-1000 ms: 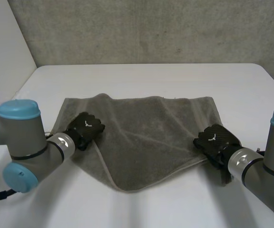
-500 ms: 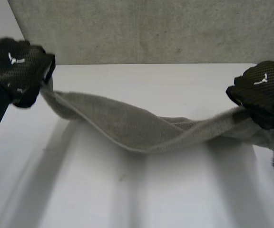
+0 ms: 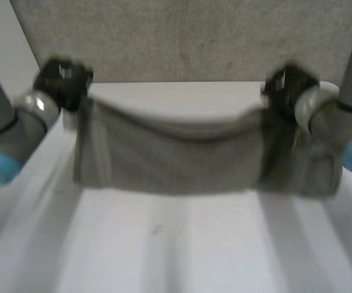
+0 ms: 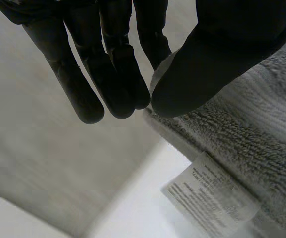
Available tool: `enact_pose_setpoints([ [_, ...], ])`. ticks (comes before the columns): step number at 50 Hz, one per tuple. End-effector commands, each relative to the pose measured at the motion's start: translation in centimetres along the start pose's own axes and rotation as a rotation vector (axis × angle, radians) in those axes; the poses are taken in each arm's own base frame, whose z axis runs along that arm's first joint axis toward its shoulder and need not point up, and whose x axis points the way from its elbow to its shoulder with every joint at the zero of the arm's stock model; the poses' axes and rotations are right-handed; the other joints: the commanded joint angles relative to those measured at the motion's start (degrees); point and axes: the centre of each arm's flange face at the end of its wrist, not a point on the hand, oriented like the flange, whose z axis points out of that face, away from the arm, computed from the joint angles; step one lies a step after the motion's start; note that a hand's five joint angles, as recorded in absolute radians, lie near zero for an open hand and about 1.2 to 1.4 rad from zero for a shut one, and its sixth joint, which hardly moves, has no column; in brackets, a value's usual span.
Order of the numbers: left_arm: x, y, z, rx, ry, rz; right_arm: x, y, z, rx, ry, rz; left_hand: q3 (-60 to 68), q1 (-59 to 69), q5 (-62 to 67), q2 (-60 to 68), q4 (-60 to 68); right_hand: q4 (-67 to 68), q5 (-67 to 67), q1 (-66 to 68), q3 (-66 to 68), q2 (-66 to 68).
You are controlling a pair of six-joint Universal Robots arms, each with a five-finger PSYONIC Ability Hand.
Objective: Fold the towel.
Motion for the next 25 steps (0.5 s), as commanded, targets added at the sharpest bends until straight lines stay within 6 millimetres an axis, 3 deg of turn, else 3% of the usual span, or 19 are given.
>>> enact_pose_setpoints([
  [1,-8.0,-13.6,2.3,0.541,-0.274,-0.154,11.2,-7.6,-0.3,0.436,0.651,0.111,10.28,12.87,11.25,10.22,10.21,11.57,13.39,25.62,11.96,12.29],
  [2,-9.1,-15.1,2.0,0.604,-0.319,-0.188,11.2,-7.6,-0.4,0.437,0.651,0.111,10.28,12.87,11.25,10.22,10.21,11.57,13.39,25.62,11.96,12.29],
  [4,-9.9,-16.0,1.6,0.644,-0.354,-0.212,12.4,-8.5,-1.6,0.52,0.715,0.131,10.28,12.87,11.25,10.22,10.21,11.57,13.39,25.62,11.96,12.29],
  [9,-9.8,-15.4,1.5,0.627,-0.363,-0.233,10.5,-8.0,-1.4,0.508,0.612,0.117,10.28,12.87,11.25,10.22,10.21,11.57,13.39,25.62,11.96,12.29],
  [11,-8.5,-12.9,1.8,0.536,-0.33,-0.241,9.6,-7.5,-1.1,0.481,0.559,0.118,10.28,12.87,11.25,10.22,10.21,11.57,13.39,25.62,11.96,12.29],
  [14,-7.6,-11.3,1.8,0.482,-0.306,-0.245,7.1,-6.2,-0.4,0.429,0.435,0.116,10.28,12.87,11.25,10.22,10.21,11.57,13.39,25.62,11.96,12.29],
  [15,-6.6,-9.3,1.7,0.418,-0.282,-0.252,5.5,-5.3,0.1,0.4,0.363,0.114,10.28,12.87,11.25,10.22,10.21,11.57,13.39,25.62,11.96,12.29],
  [16,-5.5,-7.1,1.5,0.349,-0.257,-0.258,5.5,-5.3,0.1,0.4,0.362,0.114,10.28,12.87,11.25,10.22,10.21,11.57,13.39,25.62,11.96,12.29],
  [17,-5.5,-7.1,1.5,0.348,-0.257,-0.258,3.8,-4.3,0.5,0.372,0.291,0.113,10.28,12.87,11.25,10.22,10.21,11.57,13.39,25.62,11.96,12.29],
  [18,-4.4,-4.6,1.4,0.275,-0.235,-0.263,3.8,-4.3,0.5,0.372,0.29,0.113,10.28,12.87,11.25,10.22,10.21,11.57,13.39,25.62,11.96,12.29],
  [19,-3.3,-2.3,1.1,0.21,-0.214,-0.268,1.9,-3.3,0.9,0.348,0.221,0.113,10.28,12.87,11.25,10.22,10.21,11.57,13.39,25.62,11.96,12.29],
  [20,-3.3,-2.3,1.1,0.21,-0.213,-0.268,-0.2,-2.2,1.3,0.328,0.148,0.118,10.28,12.87,11.25,10.22,10.21,11.57,13.39,25.62,11.96,12.29],
  [21,-2.1,-0.2,0.6,0.155,-0.183,-0.273,-0.2,-2.2,1.3,0.328,0.147,0.118,10.28,12.87,11.25,10.22,10.21,11.57,13.39,25.62,11.96,12.29],
  [22,-0.7,2.0,0.1,0.101,-0.145,-0.278,-2.5,-1.1,1.6,0.306,0.071,0.124,10.28,12.87,11.25,10.22,10.21,11.57,13.39,25.62,11.96,12.29],
  [23,-0.7,2.0,0.1,0.1,-0.145,-0.278,-4.8,0.2,1.8,0.28,0.0,0.129,10.28,12.87,11.25,10.22,10.21,11.57,13.39,25.62,11.96,12.29],
  [24,0.7,3.8,-0.6,0.06,-0.107,-0.282,-4.9,0.2,1.8,0.28,-0.001,0.129,10.28,12.87,11.25,10.22,10.21,11.57,13.39,25.62,11.96,12.29],
  [25,0.7,3.9,-0.6,0.06,-0.106,-0.282,-7.3,1.5,2.0,0.25,-0.072,0.138,10.28,12.87,11.25,10.22,10.21,11.57,13.39,25.62,11.96,12.29],
])
